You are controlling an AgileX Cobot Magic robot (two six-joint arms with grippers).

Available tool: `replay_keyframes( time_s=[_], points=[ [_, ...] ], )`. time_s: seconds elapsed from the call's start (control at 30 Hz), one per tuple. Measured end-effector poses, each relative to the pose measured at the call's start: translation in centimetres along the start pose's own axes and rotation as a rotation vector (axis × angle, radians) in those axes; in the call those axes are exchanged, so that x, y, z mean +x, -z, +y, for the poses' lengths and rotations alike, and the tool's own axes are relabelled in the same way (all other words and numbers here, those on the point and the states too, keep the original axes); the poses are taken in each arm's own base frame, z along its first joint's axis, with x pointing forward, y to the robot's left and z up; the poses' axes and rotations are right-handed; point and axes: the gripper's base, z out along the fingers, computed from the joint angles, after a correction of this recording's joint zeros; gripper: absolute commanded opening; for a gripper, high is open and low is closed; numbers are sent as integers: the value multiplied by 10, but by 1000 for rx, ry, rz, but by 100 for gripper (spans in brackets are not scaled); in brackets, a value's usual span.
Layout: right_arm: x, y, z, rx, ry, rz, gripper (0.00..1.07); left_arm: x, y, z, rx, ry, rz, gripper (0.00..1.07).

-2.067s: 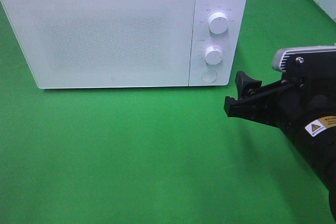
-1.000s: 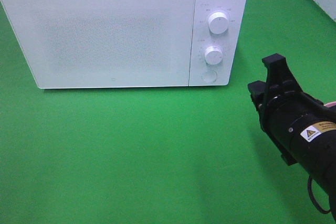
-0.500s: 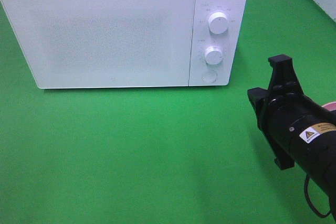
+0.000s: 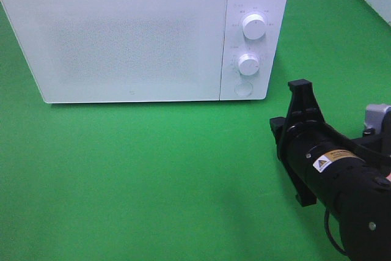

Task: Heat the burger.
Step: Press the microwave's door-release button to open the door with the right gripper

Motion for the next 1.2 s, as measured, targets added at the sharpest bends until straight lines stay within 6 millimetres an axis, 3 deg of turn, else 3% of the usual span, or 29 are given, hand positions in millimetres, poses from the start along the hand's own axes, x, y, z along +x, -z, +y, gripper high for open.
replay_keyframes(
  time_s=[0.23,0.6,0.87,1.2],
  points=[
    [8,-18,3,14,-2,11,0,0,0,0,0,0,0,100],
    [3,-46,19,25,-55,2,0,0,0,0,0,0,0,100],
    [1,-65,17,56,-68,-26,0,0,0,0,0,0,0,100],
    [15,-95,20,52,-84,-27,0,0,0,0,0,0,0,100]
  ],
)
